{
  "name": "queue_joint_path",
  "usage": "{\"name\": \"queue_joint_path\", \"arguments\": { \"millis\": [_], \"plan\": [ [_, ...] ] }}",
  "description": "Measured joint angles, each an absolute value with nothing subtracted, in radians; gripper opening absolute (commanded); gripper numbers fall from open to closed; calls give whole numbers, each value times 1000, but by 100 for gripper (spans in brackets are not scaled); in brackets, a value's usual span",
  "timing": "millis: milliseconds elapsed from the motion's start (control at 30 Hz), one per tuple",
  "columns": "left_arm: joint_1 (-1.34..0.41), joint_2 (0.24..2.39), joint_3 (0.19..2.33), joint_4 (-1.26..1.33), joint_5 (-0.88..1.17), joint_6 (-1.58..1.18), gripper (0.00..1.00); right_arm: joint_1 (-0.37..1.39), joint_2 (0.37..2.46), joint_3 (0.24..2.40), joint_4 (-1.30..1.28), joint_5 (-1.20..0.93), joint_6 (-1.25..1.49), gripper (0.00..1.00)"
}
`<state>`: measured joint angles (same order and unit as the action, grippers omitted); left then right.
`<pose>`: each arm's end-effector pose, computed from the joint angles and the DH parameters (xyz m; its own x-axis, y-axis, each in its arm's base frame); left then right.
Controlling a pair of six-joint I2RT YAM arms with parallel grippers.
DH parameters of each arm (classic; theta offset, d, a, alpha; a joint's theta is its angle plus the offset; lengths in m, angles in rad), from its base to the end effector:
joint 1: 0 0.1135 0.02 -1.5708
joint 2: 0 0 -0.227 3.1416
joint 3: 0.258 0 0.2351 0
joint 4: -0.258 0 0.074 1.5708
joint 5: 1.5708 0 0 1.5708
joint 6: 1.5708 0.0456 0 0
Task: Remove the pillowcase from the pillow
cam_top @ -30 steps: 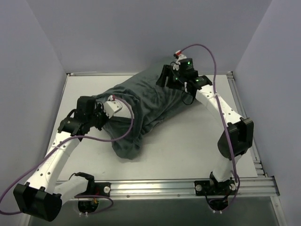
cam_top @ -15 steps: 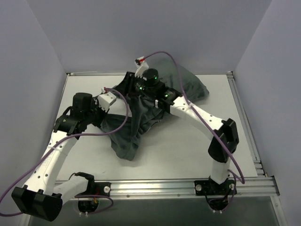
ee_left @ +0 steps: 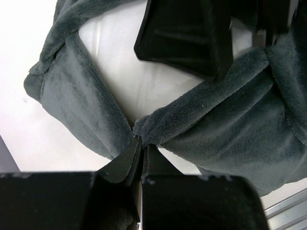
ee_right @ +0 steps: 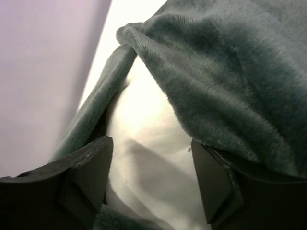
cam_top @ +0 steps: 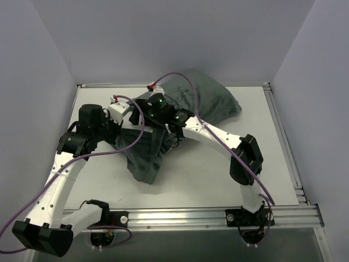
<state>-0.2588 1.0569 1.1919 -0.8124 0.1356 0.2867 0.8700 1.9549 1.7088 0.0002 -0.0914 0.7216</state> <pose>0.2096 -0.0619 0.3265 -0.4807 0.4171 -0.7714 0.5122 0.8475 0.1391 0.2908 0.3512 0.2977 -0.6583 0.2398 -0.7135 -0.5106 0.5542 0.6574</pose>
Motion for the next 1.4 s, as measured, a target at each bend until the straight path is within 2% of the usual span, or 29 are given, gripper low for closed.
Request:
{"name": "queue_joint_path", "arguments": {
  "millis": [100,300,533,633,733,767,867,1000,1167,1300,1400],
  "plan": [
    [-258,1056,1198,-814,139,278,2,910,1984,1811,-139,43,624,90],
    [-251,1055,1198,-857,162,260,2,950,2044,1844,-308,170,497,93],
    [-229,1071,1229,-896,236,216,2,977,2095,1850,-360,250,358,93],
    [-218,1081,1236,-899,254,210,2,995,2141,1890,-382,308,307,85],
    [-209,1085,1236,-906,270,202,2,1003,2188,1900,-378,333,264,54],
    [-207,1085,1236,-910,272,202,2,1003,2198,1900,-374,334,254,33],
    [-198,1085,1235,-912,282,196,2,1000,2207,1892,-354,325,233,0],
    [-186,1085,1235,-908,293,196,2,971,2188,1885,-344,242,217,0],
    [-179,1082,1219,-858,310,228,2,849,2145,1911,-343,-72,245,0],
    [-179,1074,1135,-774,308,288,2,697,2085,1892,-233,-333,389,0],
    [-190,1076,1058,-712,329,336,2,587,1998,1782,-57,-472,580,0]
  ]
}}
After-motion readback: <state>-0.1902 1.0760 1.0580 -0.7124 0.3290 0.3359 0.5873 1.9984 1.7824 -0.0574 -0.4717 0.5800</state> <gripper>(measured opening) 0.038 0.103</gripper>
